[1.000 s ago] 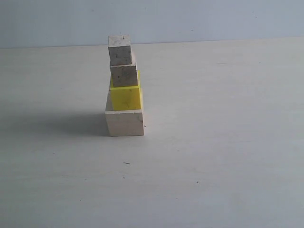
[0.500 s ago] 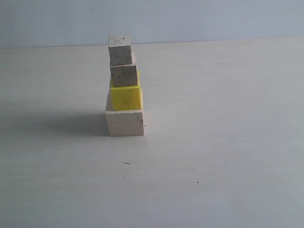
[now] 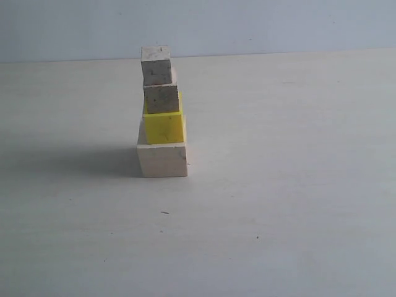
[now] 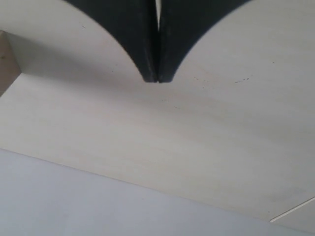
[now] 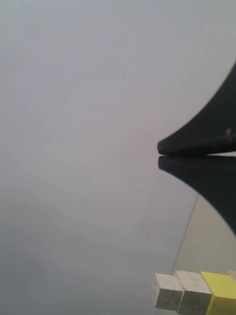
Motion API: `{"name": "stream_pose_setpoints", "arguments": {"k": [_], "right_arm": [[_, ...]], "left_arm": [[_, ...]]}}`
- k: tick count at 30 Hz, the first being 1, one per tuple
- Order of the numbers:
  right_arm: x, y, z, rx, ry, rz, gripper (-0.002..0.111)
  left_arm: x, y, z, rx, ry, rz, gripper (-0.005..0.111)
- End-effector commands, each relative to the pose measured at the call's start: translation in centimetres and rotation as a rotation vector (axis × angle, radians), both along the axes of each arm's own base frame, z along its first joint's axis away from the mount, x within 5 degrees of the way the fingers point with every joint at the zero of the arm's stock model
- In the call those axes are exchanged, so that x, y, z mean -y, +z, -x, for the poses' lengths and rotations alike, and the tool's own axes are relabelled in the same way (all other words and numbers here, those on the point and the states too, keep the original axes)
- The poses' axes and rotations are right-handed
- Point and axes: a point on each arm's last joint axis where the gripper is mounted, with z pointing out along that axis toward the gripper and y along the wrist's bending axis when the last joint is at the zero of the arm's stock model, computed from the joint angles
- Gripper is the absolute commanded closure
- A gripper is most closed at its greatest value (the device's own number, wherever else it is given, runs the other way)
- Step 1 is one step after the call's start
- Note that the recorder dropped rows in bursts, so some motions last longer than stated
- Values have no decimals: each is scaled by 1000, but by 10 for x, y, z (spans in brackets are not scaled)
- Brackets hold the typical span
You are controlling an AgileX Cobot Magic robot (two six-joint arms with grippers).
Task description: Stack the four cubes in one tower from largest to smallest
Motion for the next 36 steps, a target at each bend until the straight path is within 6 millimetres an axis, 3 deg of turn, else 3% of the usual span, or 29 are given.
{"name": "stream_pose_setpoints", "arguments": {"k": [1, 26, 36], "right_arm": [[0, -1, 0, 2, 4, -3, 108], [0, -1, 0, 2, 4, -3, 108], [0, -1, 0, 2, 4, -3, 108]], "left_arm": [[4, -1, 0, 4, -74, -11, 107], [1, 2, -1, 27, -49, -94, 107], [1, 2, -1, 25, -83, -213, 107]]}}
